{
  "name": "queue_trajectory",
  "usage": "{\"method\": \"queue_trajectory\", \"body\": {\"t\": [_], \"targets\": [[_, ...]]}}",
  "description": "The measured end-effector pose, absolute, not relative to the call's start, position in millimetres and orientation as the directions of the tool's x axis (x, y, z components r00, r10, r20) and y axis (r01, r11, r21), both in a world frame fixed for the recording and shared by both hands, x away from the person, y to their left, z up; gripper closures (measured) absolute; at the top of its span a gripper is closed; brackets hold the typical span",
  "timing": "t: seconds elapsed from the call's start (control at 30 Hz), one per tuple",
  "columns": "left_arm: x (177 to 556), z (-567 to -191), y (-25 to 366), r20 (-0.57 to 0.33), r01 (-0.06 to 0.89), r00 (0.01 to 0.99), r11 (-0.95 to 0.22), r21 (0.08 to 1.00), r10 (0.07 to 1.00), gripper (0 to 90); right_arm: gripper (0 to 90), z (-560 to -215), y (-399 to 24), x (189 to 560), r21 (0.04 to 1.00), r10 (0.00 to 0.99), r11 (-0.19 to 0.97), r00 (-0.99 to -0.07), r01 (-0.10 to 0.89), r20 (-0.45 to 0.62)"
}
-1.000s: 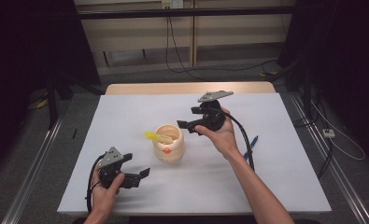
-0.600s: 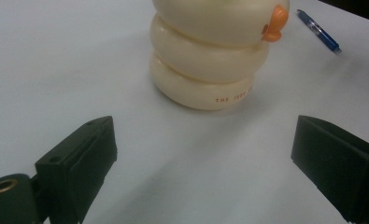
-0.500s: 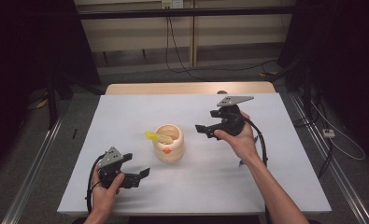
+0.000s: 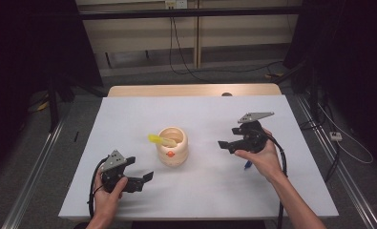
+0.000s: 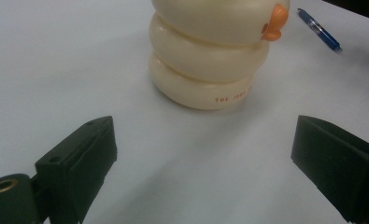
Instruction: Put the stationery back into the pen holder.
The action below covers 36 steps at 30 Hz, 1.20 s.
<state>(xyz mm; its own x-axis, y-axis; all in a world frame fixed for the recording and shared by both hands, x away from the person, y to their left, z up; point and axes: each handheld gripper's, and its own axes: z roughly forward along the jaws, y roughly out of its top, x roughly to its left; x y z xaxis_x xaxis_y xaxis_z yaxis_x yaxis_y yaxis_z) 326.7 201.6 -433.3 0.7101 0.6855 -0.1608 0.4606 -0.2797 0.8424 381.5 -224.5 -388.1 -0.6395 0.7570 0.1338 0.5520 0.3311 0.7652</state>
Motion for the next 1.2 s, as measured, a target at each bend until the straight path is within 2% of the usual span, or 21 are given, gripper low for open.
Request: {"method": "queue_trajectory", "body": {"t": [0.3,0.43,0.6,0.8,1.0,1.2], "targets": [[327,-434,201,-0.166,0.463,0.712,-0.278,0.842,0.682,6.8,26.9,-409,-245,359,0.762,0.795,0.307,-0.594,0.569,0.123],[326,-433,201,-0.164,0.456,0.719,-0.28,0.845,0.676,6.8,37.2,-417,-253,357,0.756,0.793,0.294,-0.591,0.585,0.149],[326,-434,202,-0.166,0.462,0.717,-0.282,0.841,0.677,6.8,57.1,-418,-257,357,0.746,0.79,0.314,-0.597,0.587,0.137],[326,-434,201,-0.166,0.46,0.719,-0.283,0.842,0.675,6.8,70.7,-423,-256,356,0.703,0.786,0.357,-0.604,0.615,0.129],[326,-433,202,-0.165,0.461,0.718,-0.283,0.841,0.677,6.8,90.0,-429,-254,357,0.662,0.776,0.374,-0.61,0.649,0.16],[326,-433,202,-0.167,0.459,0.719,-0.28,0.843,0.675,6.8,90.0,-433,-252,357,0.637,0.781,0.396,-0.608,0.661,0.145]]}}
